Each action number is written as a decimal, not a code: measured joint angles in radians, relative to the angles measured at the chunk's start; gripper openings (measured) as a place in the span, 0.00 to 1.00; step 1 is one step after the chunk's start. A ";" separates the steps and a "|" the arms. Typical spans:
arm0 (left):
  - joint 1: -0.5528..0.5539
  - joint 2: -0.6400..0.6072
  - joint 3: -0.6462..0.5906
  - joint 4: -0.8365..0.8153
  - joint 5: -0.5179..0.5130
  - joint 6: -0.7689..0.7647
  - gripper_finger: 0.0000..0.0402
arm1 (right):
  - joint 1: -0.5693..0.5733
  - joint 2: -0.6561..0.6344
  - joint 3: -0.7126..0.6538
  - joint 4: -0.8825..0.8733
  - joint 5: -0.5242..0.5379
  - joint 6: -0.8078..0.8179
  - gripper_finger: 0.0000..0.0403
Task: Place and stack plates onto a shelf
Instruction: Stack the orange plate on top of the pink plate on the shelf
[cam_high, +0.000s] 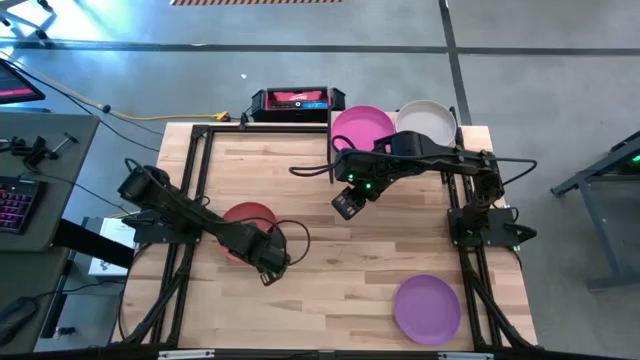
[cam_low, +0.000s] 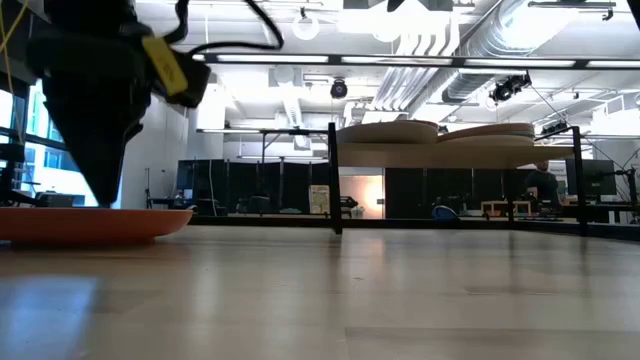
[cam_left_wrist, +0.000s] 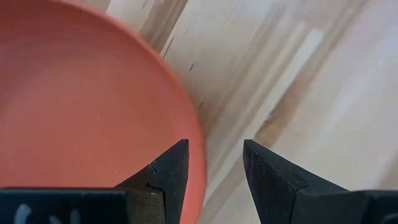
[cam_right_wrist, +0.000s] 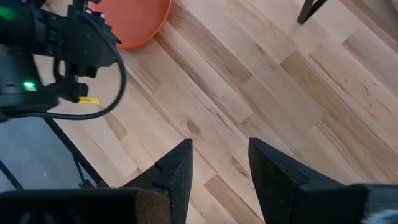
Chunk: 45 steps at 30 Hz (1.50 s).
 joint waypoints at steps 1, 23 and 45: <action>0.000 0.009 0.000 -0.004 -0.001 -0.001 0.35 | 0.000 0.000 0.000 0.000 0.000 -0.001 0.33; 0.014 0.123 0.000 0.009 -0.003 0.065 0.35 | 0.000 0.000 0.000 0.002 0.015 -0.003 0.33; 0.045 0.122 0.054 -0.133 -0.018 0.327 0.02 | -0.003 0.000 0.000 0.003 0.063 0.012 0.33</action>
